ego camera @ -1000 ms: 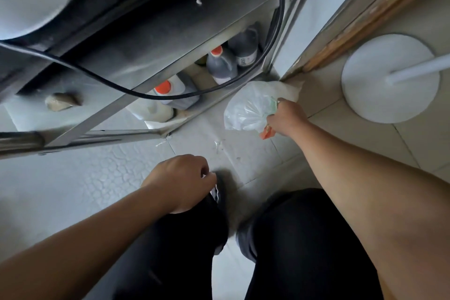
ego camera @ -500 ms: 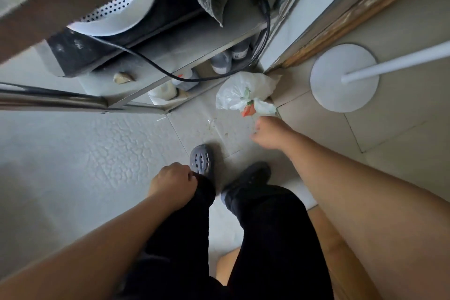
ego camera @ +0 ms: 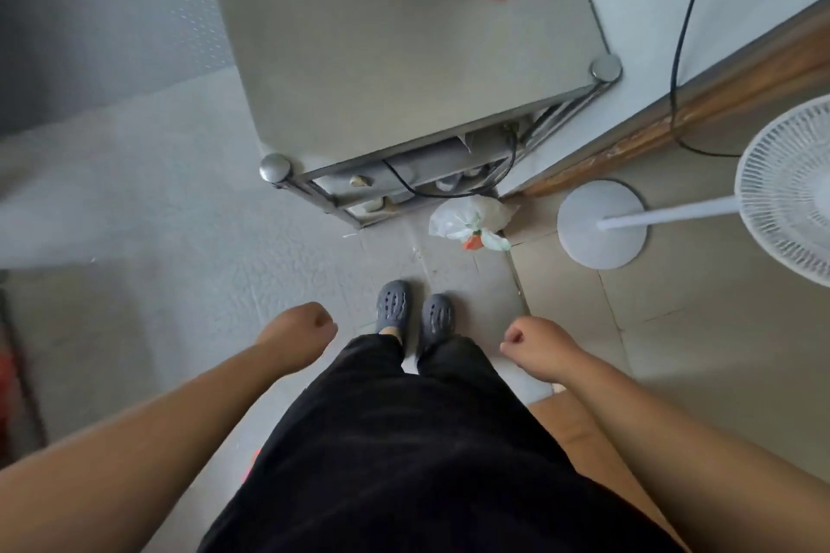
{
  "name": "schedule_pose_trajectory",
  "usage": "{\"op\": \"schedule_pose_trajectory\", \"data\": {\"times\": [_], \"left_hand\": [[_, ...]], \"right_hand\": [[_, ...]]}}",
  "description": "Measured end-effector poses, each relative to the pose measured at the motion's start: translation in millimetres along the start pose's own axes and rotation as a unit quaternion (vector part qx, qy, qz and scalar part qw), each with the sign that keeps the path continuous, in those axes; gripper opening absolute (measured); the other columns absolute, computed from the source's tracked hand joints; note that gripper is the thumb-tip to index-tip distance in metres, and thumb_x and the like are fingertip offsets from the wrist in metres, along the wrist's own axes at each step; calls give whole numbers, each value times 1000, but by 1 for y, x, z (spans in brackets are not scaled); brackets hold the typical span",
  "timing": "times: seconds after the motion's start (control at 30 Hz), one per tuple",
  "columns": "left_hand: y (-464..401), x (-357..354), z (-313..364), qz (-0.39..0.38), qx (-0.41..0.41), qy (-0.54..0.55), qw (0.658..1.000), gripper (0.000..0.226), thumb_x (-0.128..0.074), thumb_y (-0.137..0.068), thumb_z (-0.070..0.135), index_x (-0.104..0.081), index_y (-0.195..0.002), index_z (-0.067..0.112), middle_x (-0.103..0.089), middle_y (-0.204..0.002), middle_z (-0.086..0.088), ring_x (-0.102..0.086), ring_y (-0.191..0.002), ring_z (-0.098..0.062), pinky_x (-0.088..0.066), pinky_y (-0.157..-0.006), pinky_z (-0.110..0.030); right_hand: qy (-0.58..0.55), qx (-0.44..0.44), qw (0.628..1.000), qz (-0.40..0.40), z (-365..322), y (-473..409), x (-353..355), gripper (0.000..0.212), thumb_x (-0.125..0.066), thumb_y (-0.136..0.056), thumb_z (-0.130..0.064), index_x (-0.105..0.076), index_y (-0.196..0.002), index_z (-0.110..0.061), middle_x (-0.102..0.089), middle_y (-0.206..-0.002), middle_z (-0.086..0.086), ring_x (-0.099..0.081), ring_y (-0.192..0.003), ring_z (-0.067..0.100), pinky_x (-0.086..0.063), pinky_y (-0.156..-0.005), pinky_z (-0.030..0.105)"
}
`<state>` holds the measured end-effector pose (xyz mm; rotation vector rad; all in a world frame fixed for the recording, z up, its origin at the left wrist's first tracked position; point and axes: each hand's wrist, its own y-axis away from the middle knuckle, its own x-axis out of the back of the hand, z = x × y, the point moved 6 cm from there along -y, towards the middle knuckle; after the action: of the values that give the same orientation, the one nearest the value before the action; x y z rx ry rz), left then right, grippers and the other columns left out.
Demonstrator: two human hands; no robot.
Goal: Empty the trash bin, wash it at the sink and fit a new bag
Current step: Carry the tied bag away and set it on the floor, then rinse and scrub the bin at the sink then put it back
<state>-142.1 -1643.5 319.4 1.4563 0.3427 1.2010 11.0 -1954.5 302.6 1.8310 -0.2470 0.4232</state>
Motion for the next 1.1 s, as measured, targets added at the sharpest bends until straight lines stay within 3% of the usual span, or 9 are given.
{"op": "schedule_pose_trajectory", "data": {"times": [0.23,0.43,0.67,0.7,0.73,0.77,0.83,0.97,1.1], "left_hand": [[72,-14,-52,31,102,170,980,20,-54,-92,26,-68,-84,13,-68,-84,-2,-62,-83,-22,-47,-72,-30],[95,-17,-103,70,146,252,954,22,-57,-92,27,-73,-95,13,-74,-101,-5,-66,-95,-23,-52,-85,-33],[109,-40,-189,49,180,338,923,19,-56,-95,32,-70,-97,19,-72,-102,1,-65,-94,-15,-50,-82,-28],[112,-43,-205,38,183,349,918,19,-56,-96,34,-70,-97,21,-72,-102,3,-65,-96,-14,-51,-85,-28],[116,-44,-223,31,187,361,913,20,-55,-96,35,-69,-96,21,-72,-102,3,-65,-96,-13,-51,-87,-29],[119,-45,-243,28,197,376,905,21,-54,-96,35,-69,-96,21,-72,-101,4,-65,-97,-14,-52,-89,-30],[125,-41,-286,31,222,413,883,22,-55,-95,36,-70,-95,20,-72,-99,3,-65,-95,-15,-53,-88,-30],[122,-20,-366,43,250,463,849,19,-59,-95,22,-70,-95,6,-69,-88,-10,-63,-74,-25,-45,-60,-27],[108,35,-440,70,251,432,863,20,-56,-98,23,-67,-98,6,-63,-85,-8,-59,-80,-26,-44,-69,-31]], "right_hand": [[75,5,996,-55,28,16,9,15,-57,-78,-20,-52,-66,-13,-52,-64,-1,-47,-59,14,-34,-58,31],[220,-32,973,-67,11,-5,57,22,-51,-81,-18,-39,-63,-19,-43,-62,0,-42,-59,16,-29,-54,30],[260,55,964,-20,-170,-41,49,23,-44,-87,-18,-46,-64,-15,-59,-70,-7,-47,-60,14,-33,-57,28],[259,74,963,-26,-202,-43,38,20,-44,-85,-18,-48,-67,-12,-53,-116,-5,-46,-62,14,-33,-58,28],[258,87,961,-35,-234,-44,27,17,-45,-83,-19,-49,-68,-13,-38,-77,-14,-45,-63,15,-32,-59,29],[257,97,961,-41,-264,-44,16,15,-46,-82,-20,-50,-68,-14,-47,-71,-7,-45,-63,17,-34,-59,31],[254,121,959,-31,-325,-46,-4,19,-51,-84,-24,-58,-73,-9,-67,-74,3,-57,-66,21,-45,-61,33],[181,163,970,-22,-430,-50,-28,16,-54,-85,-21,-65,-78,-12,-71,-74,8,-69,-78,30,-52,-65,32],[155,162,974,1,-497,-63,-36,16,-56,-86,-22,-65,-76,-14,-72,-71,5,-71,-76,27,-60,-74,44]]}}
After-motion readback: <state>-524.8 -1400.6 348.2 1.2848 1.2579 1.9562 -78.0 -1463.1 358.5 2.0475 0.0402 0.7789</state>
